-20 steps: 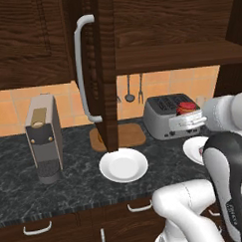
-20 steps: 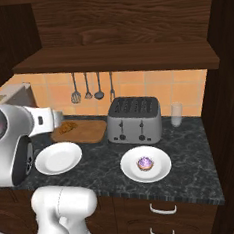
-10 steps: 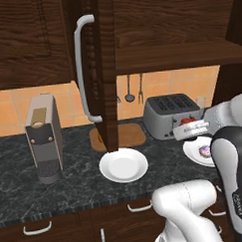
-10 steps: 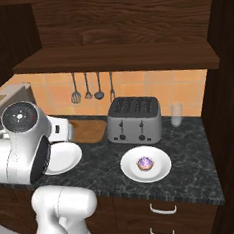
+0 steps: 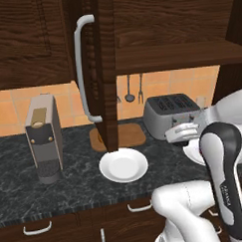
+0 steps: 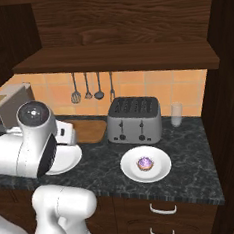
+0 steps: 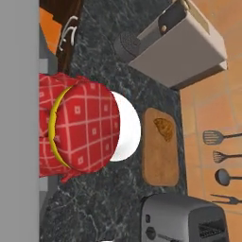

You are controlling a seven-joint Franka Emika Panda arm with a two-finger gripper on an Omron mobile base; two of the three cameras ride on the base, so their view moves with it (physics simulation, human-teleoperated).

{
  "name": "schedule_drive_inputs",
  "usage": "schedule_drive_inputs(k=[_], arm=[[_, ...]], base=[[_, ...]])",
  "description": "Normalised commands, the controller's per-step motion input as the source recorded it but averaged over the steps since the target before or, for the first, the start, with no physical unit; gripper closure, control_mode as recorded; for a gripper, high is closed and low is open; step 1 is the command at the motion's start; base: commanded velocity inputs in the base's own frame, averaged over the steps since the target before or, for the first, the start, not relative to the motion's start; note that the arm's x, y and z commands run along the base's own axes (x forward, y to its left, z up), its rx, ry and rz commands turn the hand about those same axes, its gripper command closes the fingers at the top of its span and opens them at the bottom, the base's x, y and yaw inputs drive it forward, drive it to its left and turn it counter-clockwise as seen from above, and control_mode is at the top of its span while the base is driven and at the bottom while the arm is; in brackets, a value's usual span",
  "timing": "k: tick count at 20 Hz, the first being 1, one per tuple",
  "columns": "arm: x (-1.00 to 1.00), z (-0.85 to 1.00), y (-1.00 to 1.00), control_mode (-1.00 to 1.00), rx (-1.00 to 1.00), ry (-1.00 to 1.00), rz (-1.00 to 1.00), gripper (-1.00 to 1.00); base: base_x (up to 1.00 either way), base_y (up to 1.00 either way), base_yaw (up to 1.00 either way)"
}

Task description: From the different types of pastries on the counter, select a croissant and place it on the cutting board. Then retrieve a jar of jam from the cabinet and place it alongside the croissant on the cutting board.

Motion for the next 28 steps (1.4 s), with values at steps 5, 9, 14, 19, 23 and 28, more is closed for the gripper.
schedule_drive_inputs(k=[5, 9, 14, 19, 23, 28], arm=[[0.76, -1.0, 0.51, -1.0, -0.02, 0.0, -0.1, 1.0], [0.81, -0.99, 0.27, -1.0, 0.0, 0.0, -0.07, 1.0], [0.97, -0.54, 0.22, -1.0, 0.0, 0.0, -0.03, 1.0], [1.0, -0.06, 0.19, -1.0, -0.03, 0.0, -0.02, 1.0], [0.94, -0.04, 0.03, -1.0, -0.05, 0.0, -0.06, 1.0], [0.87, -0.03, 0.0, -1.0, -0.03, 0.01, -0.07, 1.0]], base=[[0.0, 0.0, 0.0], [0.0, 0.0, 0.0], [0.0, 0.0, 0.0], [0.0, 0.0, 0.0], [0.0, 0.0, 0.0], [0.0, 0.0, 0.0]])
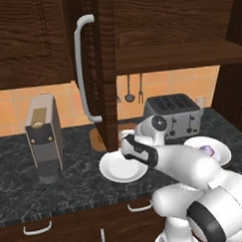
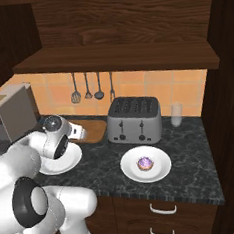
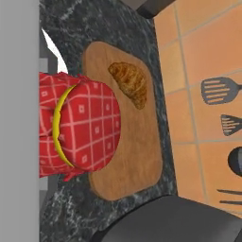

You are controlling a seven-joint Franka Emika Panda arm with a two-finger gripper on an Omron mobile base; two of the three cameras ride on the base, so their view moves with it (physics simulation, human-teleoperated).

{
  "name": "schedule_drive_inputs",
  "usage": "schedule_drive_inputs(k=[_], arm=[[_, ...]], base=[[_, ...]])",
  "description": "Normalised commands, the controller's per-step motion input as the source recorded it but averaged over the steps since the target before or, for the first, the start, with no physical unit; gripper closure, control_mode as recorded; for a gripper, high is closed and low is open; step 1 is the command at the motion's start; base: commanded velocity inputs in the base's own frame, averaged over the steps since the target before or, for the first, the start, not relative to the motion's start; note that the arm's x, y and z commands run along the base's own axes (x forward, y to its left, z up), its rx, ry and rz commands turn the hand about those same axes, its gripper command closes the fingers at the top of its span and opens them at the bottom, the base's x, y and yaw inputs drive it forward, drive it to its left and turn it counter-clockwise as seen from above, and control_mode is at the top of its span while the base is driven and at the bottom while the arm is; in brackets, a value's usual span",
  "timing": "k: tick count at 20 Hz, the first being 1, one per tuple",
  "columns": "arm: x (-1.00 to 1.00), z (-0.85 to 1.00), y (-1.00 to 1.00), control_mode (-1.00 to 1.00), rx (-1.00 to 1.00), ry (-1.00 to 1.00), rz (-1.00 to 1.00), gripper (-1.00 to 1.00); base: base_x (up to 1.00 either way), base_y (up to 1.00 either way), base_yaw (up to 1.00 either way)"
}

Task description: From the different types of pastries on the counter, select a croissant and place it on the cutting board. Then retrieve a jar of jam from the cabinet and place it alongside the croissant on the cutting board.

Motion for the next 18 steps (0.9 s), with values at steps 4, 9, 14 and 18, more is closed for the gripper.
schedule_drive_inputs(k=[4, 9, 14, 18], arm=[[0.19, -0.02, -0.01, -1.0, 0.0, 0.02, 0.0, 1.0], [0.65, -0.04, 0.0, -1.0, 0.0, 0.0, 0.02, 1.0], [0.35, -0.12, 0.0, -1.0, 0.0, -0.01, 0.0, 1.0], [0.42, -0.19, 0.0, -1.0, -0.01, -0.06, 0.0, 1.0]], base=[[0.0, 0.0, 0.0], [0.0, 0.0, 0.0], [0.0, 0.0, 0.0], [0.0, 0.0, 0.0]])
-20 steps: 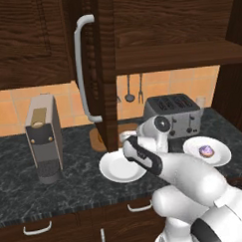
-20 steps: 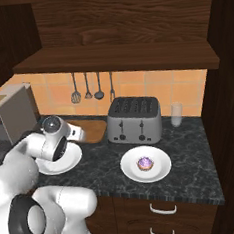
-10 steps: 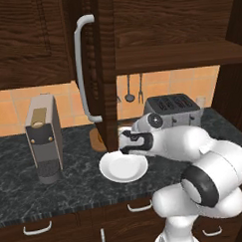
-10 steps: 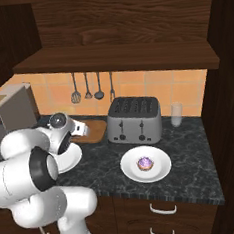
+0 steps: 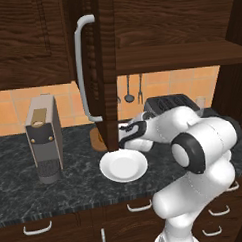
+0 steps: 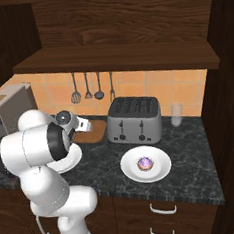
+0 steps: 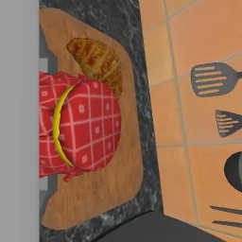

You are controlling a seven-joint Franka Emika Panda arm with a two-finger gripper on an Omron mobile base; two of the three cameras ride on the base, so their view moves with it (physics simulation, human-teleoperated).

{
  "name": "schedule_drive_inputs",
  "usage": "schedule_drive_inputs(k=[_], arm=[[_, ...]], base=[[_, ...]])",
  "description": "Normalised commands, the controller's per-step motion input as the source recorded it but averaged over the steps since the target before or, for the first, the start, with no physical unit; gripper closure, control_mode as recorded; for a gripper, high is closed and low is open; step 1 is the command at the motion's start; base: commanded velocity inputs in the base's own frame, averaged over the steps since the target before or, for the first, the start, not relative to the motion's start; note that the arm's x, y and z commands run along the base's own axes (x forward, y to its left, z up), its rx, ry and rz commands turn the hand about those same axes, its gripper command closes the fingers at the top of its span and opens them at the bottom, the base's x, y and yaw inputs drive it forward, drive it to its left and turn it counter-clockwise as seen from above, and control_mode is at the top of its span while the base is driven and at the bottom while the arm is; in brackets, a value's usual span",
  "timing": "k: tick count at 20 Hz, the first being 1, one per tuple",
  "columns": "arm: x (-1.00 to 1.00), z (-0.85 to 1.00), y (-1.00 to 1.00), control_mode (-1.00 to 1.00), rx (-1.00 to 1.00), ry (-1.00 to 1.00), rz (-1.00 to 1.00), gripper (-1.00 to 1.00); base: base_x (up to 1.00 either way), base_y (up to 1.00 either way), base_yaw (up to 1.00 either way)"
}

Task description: From the different types of pastries on the counter, select a croissant and place it on the cutting board. Then retrieve a jar of jam from the cabinet and place it alongside the croissant on the cutting board.

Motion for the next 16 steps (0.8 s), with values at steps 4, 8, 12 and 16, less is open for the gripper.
schedule_drive_inputs(k=[4, 8, 12, 16], arm=[[0.26, -0.34, 0.0, -1.0, -0.02, -0.1, 0.0, 1.0], [0.22, -0.38, 0.0, -1.0, -0.01, -0.12, 0.0, 1.0], [0.19, -0.34, -0.06, -1.0, 0.0, -0.1, 0.0, 1.0], [0.17, -0.2, -0.07, -1.0, 0.0, -0.07, 0.0, 1.0]], base=[[0.0, 0.0, 0.0], [0.0, 0.0, 0.0], [0.0, 0.0, 0.0], [0.0, 0.0, 0.0]])
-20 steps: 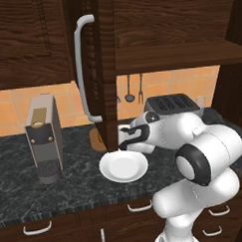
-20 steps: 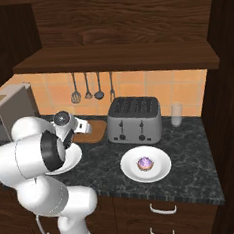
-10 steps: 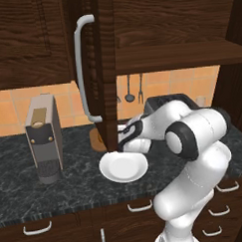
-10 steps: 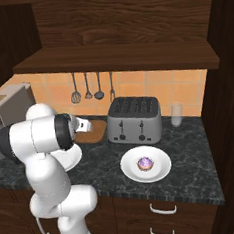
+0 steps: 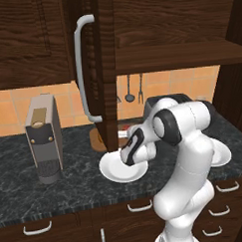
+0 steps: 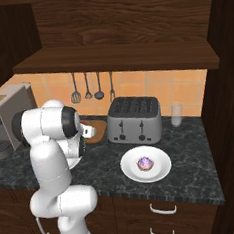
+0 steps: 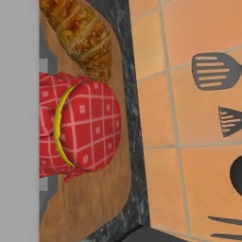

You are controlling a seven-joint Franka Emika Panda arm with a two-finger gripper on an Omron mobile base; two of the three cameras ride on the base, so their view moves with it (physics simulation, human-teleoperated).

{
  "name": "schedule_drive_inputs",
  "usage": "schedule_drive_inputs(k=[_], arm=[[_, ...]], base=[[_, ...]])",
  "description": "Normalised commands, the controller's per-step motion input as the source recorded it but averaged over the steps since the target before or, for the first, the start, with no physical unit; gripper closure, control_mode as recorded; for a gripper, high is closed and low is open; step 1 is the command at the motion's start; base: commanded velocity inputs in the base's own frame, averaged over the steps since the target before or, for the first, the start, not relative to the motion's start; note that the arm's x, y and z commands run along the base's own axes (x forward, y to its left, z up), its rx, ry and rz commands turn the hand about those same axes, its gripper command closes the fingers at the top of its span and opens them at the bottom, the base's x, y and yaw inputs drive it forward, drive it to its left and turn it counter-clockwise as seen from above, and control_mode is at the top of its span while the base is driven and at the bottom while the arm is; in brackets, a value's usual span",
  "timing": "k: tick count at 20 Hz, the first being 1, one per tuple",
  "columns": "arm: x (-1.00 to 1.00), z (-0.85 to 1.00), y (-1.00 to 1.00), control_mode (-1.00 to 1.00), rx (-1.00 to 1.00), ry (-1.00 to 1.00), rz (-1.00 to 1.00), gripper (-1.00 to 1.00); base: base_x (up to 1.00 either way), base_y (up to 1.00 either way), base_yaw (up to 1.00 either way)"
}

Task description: From the different types of pastries on the counter, select a croissant and place it on the cutting board. Then retrieve a jar of jam from the cabinet and place it alongside the croissant on the cutting board.

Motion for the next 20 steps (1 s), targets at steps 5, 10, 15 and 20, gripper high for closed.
schedule_drive_inputs(k=[5, 10, 15, 20], arm=[[0.0, 0.0, 0.0, -1.0, 0.0, 0.0, 0.0, 1.0], [0.23, 0.0, 0.08, -1.0, -0.02, 0.0, 0.0, 1.0], [0.07, -0.02, 0.08, -1.0, 0.0, 0.0, 0.0, 1.0], [0.07, -0.09, 0.13, -1.0, -0.01, 0.0, 0.0, -1.0]], base=[[0.0, 0.0, 0.0], [0.0, 0.0, 0.0], [0.0, 0.0, 0.0], [0.0, 0.0, 0.0]])
